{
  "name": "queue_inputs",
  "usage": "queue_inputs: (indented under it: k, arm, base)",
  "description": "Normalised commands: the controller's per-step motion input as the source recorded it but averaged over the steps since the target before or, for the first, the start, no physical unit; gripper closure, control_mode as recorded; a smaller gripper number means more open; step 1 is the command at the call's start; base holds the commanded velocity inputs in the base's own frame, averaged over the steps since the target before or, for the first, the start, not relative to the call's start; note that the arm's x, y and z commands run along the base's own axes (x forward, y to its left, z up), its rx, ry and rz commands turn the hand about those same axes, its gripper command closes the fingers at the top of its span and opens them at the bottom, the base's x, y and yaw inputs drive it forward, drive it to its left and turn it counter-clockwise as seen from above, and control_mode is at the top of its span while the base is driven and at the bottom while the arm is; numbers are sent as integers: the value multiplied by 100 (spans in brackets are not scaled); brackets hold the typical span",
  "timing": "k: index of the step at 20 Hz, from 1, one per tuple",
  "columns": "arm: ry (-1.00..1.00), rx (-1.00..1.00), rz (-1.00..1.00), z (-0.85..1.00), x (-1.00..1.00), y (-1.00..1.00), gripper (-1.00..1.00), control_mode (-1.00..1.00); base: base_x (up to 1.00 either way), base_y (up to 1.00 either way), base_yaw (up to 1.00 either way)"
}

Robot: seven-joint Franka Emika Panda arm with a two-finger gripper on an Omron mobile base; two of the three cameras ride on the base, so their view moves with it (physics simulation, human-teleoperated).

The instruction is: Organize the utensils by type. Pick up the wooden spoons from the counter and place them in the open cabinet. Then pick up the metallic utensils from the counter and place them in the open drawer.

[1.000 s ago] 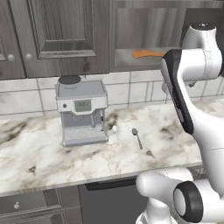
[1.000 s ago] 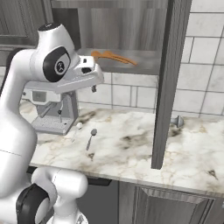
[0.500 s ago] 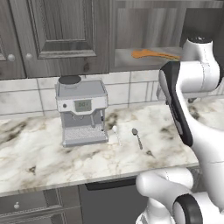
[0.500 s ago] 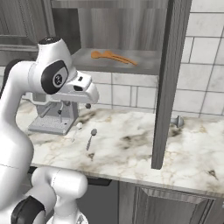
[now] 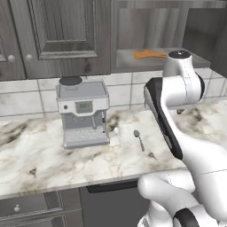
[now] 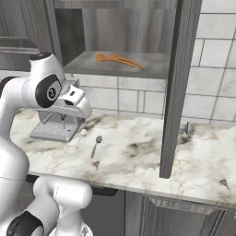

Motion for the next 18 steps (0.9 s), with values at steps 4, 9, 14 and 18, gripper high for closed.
queue_inputs:
  k: [4, 9, 14, 18]
  arm:
    - [1, 1, 0, -46, 1, 5, -100, -100]
    - [0, 0, 0, -52, 6, 10, -100, -100]
    - [10, 0, 0, -40, 28, 4, -100, -100]
    - [11, 0, 3, -39, 42, 0, -100, -100]
  base:
    - [0, 0, 0]
    - [0, 0, 0]
    - [0, 0, 0]
    - [0, 0, 0]
